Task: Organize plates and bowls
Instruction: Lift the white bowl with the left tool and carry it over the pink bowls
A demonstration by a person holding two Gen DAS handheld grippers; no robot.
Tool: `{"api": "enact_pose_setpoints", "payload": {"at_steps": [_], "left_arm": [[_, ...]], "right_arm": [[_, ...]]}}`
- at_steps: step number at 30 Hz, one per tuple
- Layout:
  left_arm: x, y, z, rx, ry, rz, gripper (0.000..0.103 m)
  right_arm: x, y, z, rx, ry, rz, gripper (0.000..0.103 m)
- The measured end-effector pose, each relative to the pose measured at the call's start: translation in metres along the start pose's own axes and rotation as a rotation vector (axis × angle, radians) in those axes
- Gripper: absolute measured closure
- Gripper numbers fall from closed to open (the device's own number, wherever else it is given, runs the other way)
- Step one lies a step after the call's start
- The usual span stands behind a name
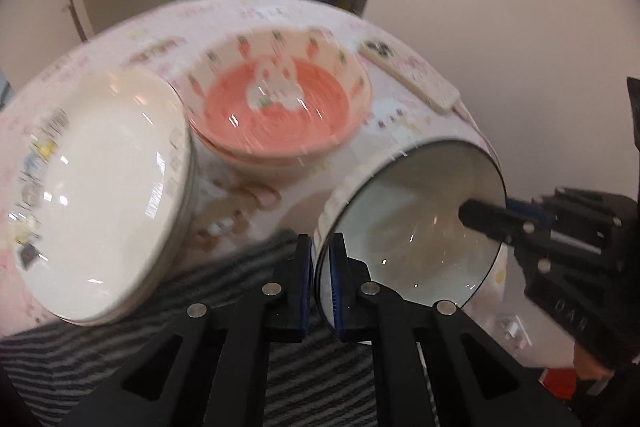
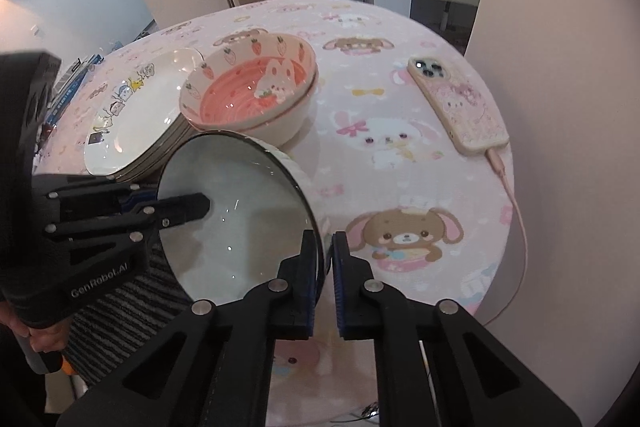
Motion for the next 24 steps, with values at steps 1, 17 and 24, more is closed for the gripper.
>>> {"api": "enact_pose_setpoints", "payload": {"at_steps": [1, 17, 24], "left_arm": [[-0.005, -0.002, 0.0, 0.004, -0.013, -0.018, 0.094], [-0.078, -0.062, 0.038, -0.091, -0.047, -0.203, 0.094], [-0.055, -0.079, 0.052, -0.105, -0.068, -0.152, 0.094]], "right_arm": [[-0.001, -0.002, 0.003, 0.0, 0.0, -0.007, 0.096], [-0.05, -0.076, 0.029, 0.032, -0.04, -0.244, 0.096], [-0.023, -0.109, 0.02, 0.084, -0.075, -0.22, 0.095]]}}
Point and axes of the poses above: each gripper's, at about its wrist camera, not at the fingertips, and x roughly the way its jaws point, z to its left, y to its underside, the point moved 1 cm from there along x, roughly the way its jaws point, and after that the axes turned 4 degrees about -y, right-handed, at the moved point
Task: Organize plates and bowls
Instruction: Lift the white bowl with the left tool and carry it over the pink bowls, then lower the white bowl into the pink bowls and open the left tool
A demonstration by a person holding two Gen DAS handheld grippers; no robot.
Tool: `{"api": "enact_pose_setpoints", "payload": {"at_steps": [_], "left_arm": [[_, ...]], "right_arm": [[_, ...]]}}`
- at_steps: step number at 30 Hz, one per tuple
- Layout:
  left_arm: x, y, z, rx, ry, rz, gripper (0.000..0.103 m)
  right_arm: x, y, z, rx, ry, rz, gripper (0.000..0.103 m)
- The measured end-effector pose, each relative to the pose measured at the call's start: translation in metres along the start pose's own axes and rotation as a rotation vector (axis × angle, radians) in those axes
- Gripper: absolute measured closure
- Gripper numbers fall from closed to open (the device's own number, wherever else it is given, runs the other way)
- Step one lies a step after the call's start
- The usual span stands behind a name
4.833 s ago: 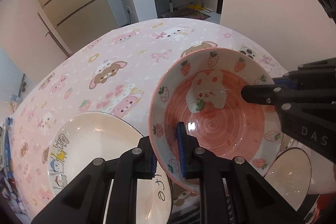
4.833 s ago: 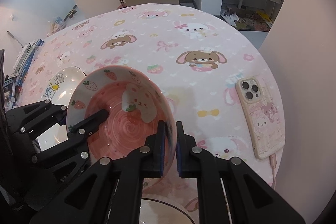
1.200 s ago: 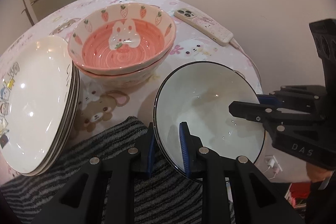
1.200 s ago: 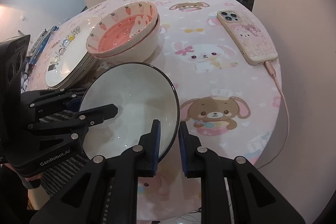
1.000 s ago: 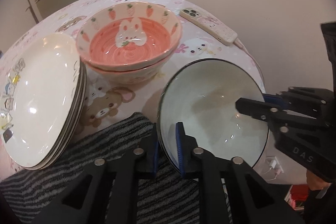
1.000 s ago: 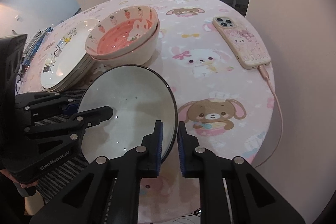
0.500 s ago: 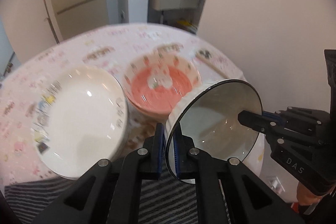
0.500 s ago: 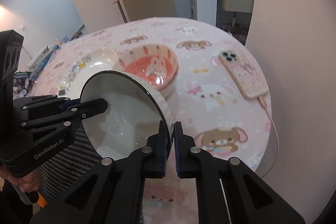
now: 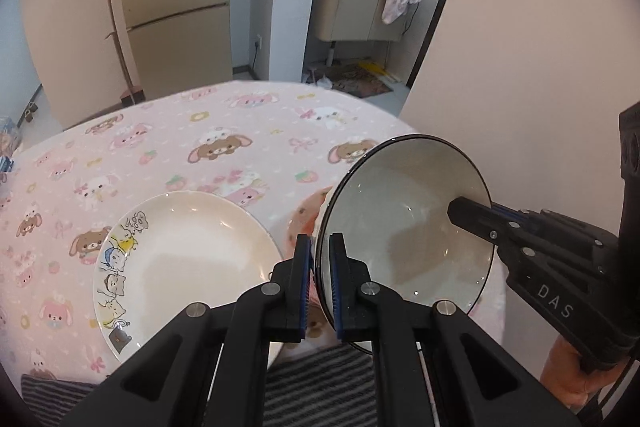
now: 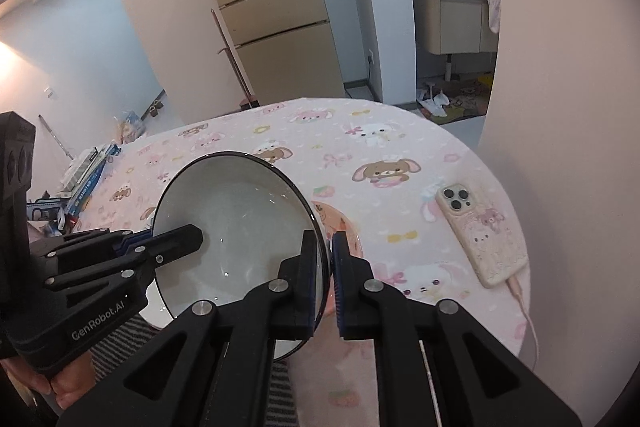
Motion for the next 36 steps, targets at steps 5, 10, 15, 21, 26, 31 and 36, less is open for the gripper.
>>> {"api": "enact_pose_setpoints", "payload": {"at_steps": [5, 10, 15, 21, 26, 31, 36], "left_arm": [[0.029, 0.004, 0.007, 0.001, -0.009, 0.065, 0.094], [0.042, 0.003, 0.007, 0.022, -0.015, 0.077, 0.094], [0.056, 0.002, 0.005, 0.033, -0.024, 0.093, 0.094], [0.069, 0.004, 0.002, 0.079, -0.046, 0.101, 0.094], [0.07, 0.006, -0.001, 0.117, -0.079, 0.073, 0.093], [0.073, 0.009, -0.008, 0.163, -0.11, 0.043, 0.084], [0.074, 0.008, -0.002, 0.12, -0.057, 0.063, 0.071]], "right_arm": [[0.029, 0.004, -0.006, 0.026, -0.009, 0.064, 0.095], [0.041, 0.006, -0.013, 0.029, 0.007, 0.084, 0.095], [0.049, 0.004, -0.016, 0.024, 0.025, 0.093, 0.096], [0.06, 0.005, -0.018, 0.019, 0.06, 0.099, 0.096], [0.067, 0.01, -0.015, -0.009, 0.088, 0.103, 0.096], [0.065, 0.011, -0.015, -0.014, 0.097, 0.094, 0.096], [0.065, 0.011, -0.015, -0.015, 0.097, 0.085, 0.093]]}}
Point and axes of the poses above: each gripper's, at about its wrist camera, not at the fingertips, and x roughly the way its jaws point, z to its left, y to its underside, the point moved 1 cm from there along x, roughly the way its jaws point, and after that the axes turned 4 degrees about -y, right-handed, at the moved point
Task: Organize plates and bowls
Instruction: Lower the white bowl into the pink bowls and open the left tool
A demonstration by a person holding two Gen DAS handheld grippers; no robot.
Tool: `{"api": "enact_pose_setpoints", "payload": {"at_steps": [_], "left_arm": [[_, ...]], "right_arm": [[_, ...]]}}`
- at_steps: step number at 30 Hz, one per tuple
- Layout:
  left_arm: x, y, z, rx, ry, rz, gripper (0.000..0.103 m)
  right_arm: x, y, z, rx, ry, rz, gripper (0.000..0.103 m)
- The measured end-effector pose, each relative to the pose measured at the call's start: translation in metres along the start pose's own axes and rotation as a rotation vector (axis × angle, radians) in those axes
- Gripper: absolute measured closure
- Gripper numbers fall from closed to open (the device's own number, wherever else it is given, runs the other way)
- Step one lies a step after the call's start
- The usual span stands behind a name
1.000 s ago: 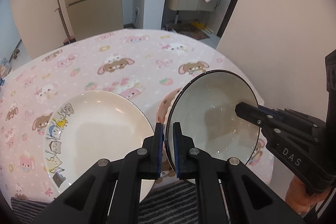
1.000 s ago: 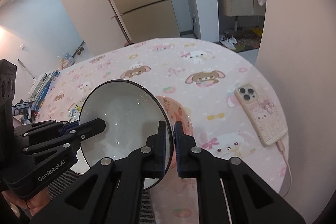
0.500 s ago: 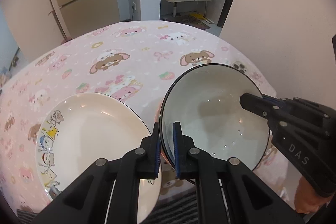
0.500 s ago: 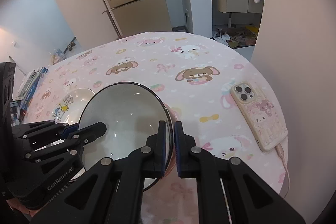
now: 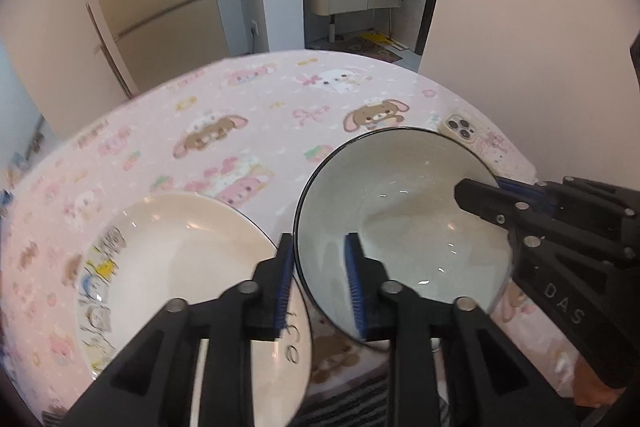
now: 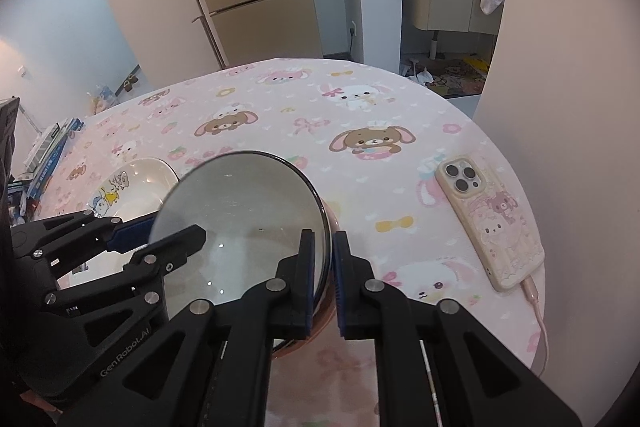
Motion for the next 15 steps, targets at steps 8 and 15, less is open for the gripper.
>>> {"api": "enact_pose_setpoints", "payload": {"at_steps": [8, 15], "left_arm": [[-0.018, 0.0, 0.003, -0.002, 0.011, -0.075, 0.052], [-0.039, -0.003, 0.011, -0.008, -0.004, -0.166, 0.04]], "right_arm": [[0.0, 0.001, -0.001, 0.013, 0.014, -0.011, 0.092], [-0.004, -0.003, -0.014, 0.079, -0.062, 0.007, 0.088]]}}
Point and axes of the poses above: each gripper's, at about its wrist camera, not at the fingertips, and x roughly the way its jaws point, z to its left, y to its underside, the point moved 1 cm from there along x, roughly the way its jaws point, and after that the axes turned 4 degrees about -y, right-handed, at the moved point
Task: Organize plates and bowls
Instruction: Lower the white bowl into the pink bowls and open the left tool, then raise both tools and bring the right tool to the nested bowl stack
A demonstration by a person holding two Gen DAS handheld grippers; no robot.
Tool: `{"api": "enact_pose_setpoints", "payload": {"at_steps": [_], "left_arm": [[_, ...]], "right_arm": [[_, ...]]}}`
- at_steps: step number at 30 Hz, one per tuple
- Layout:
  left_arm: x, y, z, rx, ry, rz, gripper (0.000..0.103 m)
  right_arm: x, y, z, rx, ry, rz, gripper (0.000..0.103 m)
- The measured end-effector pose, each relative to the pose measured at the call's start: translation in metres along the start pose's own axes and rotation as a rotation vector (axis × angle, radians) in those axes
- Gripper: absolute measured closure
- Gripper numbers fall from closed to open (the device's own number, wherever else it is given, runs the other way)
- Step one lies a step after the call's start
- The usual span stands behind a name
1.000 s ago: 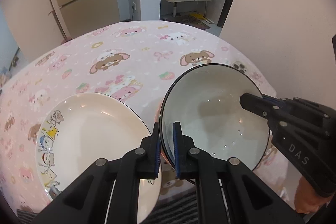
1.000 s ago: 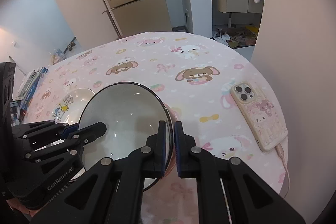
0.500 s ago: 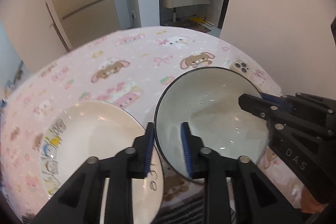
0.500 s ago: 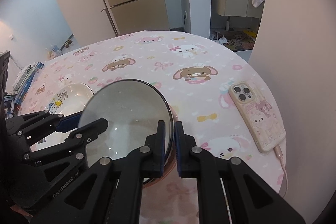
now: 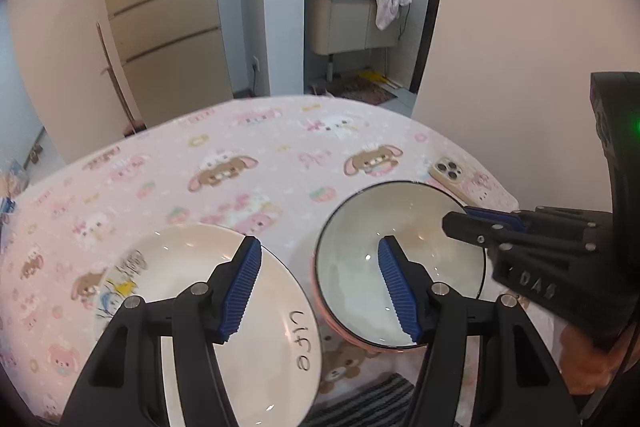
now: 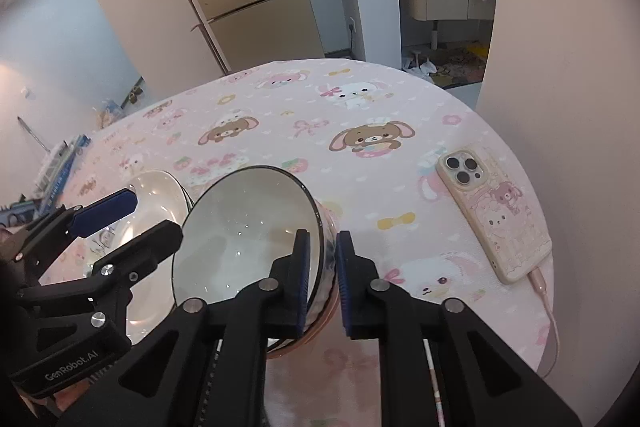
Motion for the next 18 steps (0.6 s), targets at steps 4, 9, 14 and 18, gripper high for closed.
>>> {"api": "enact_pose_setpoints", "payload": {"at_steps": [4, 9, 14, 18], "left_arm": [[-0.008, -0.001, 0.003, -0.002, -0.003, -0.024, 0.04], [-0.016, -0.003, 0.004, -0.009, 0.003, -0.044, 0.04], [-0.017, -0.001, 0.005, -0.006, -0.006, -0.038, 0.04], [-0.018, 0.004, 0.005, 0.056, -0.032, -0.029, 0.04]], "right_arm": [[-0.009, -0.003, -0.003, 0.007, 0.003, -0.03, 0.087], [-0.009, -0.001, 0.007, -0.051, 0.026, -0.029, 0.099], [-0.003, -0.002, 0.005, -0.047, 0.035, -0.019, 0.099], [0.003, 0.002, 0.002, -0.05, 0.042, 0.017, 0.099]]}}
Point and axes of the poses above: each gripper's, at about its wrist camera, not at the fingertips, and x roughly the way its jaws point, z to its left, y to its underside, the point moved 1 cm from there along x, roughly the way its jaws point, and after that the axes turned 4 degrees about -y, right-handed, at the moved point
